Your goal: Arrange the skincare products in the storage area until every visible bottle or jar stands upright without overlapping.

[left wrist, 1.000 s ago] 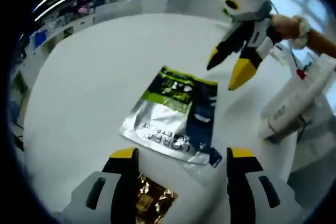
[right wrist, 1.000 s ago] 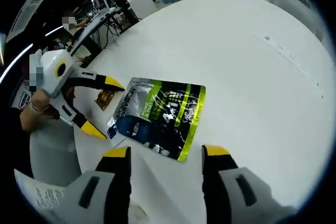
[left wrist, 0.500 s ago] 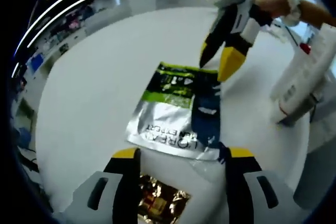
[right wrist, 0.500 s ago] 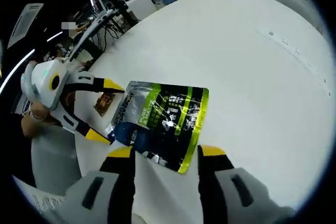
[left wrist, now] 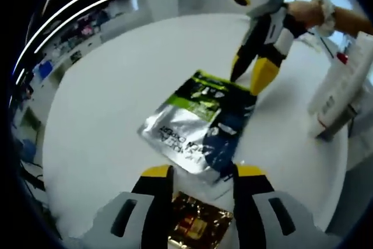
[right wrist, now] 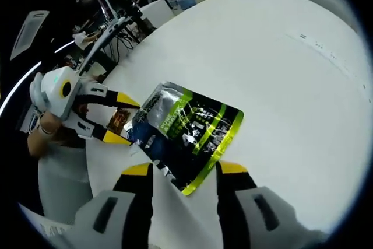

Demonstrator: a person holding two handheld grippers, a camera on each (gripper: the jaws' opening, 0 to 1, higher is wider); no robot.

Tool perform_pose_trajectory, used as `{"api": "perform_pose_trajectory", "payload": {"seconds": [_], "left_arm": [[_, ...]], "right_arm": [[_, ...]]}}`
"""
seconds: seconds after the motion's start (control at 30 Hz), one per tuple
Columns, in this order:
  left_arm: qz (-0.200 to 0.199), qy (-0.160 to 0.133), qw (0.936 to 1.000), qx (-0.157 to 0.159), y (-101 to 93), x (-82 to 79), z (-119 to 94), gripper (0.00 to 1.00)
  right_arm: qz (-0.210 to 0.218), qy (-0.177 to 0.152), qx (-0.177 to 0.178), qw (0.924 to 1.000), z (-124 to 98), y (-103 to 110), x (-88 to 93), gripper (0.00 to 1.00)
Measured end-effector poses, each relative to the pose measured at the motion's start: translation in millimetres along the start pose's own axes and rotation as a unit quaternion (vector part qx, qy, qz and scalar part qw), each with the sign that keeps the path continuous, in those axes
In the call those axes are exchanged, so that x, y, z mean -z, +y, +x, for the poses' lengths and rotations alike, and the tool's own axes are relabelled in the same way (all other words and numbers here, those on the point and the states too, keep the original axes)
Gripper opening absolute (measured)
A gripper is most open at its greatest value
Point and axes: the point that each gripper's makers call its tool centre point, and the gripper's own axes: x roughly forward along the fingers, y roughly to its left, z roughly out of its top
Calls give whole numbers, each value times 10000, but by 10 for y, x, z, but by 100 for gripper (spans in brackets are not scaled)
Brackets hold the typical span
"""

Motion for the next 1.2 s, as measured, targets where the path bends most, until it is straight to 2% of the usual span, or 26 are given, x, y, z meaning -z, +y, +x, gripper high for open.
{"api": "perform_pose_trajectory", "payload": {"seconds": [0.03,0.17,0.23,0.33,0.4,0.47,0.53,0.57,0.67,0.73,0.77,0.83,0.87,0.9,0.93,0.97,1.07,1.2], "left_arm": [[-52,-55,10000,10,17,-14,-7,31],[-214,-131,9996,88,96,-27,6,29],[-560,-274,9978,213,83,-54,6,30],[-1321,-537,9884,518,40,-105,-25,37],[-1669,-658,9824,527,63,-128,-38,38],[-1859,-669,9787,552,74,-125,-36,37],[-1892,-713,9778,559,52,-130,-45,37],[-2021,-747,9748,571,44,-142,-51,36],[-2616,-867,9583,755,-31,-196,-91,39],[-2805,-971,9523,704,-3,-211,-115,36],[-2774,-1019,9527,715,-1,-218,-130,33],[-3022,-1190,9425,790,-11,-276,-156,27],[-3138,-1355,9353,913,-68,-347,-184,26],[-3278,-1393,9301,900,-75,-360,-198,26],[-3338,-1420,9273,924,-33,-365,-182,26],[-3312,-1401,9285,926,-29,-358,-172,25],[-3297,-1287,9309,906,-12,-311,-107,24],[-3201,-1269,9342,928,-61,-329,-83,26]], "right_arm": [[0,-34,-14,10000,19,-98,-43,44],[70,-76,9,9999,48,-253,-102,39],[51,-74,42,10000,62,-335,-127,37],[-25,-25,167,9999,69,-446,-137,32],[-166,26,223,9996,65,-453,-117,29],[-192,53,270,9994,64,-449,-105,27],[-351,118,343,9987,69,-485,-95,26],[-417,144,413,9982,73,-479,-88,25],[-818,207,636,9944,81,-446,-62,23],[-1098,303,696,9910,85,-475,-53,23],[-1176,307,715,9900,91,-448,-49,23],[-1410,409,801,9859,91,-436,-34,23],[-1513,455,856,9837,89,-443,-28,23],[-1699,534,927,9796,93,-436,-22,23],[-1824,583,974,9766,92,-441,-17,22],[-1956,629,997,9736,99,-423,-14,22],[-1951,672,1027,9731,106,-471,-53,22],[-2035,720,1065,9706,100,-452,-43,23]]}}
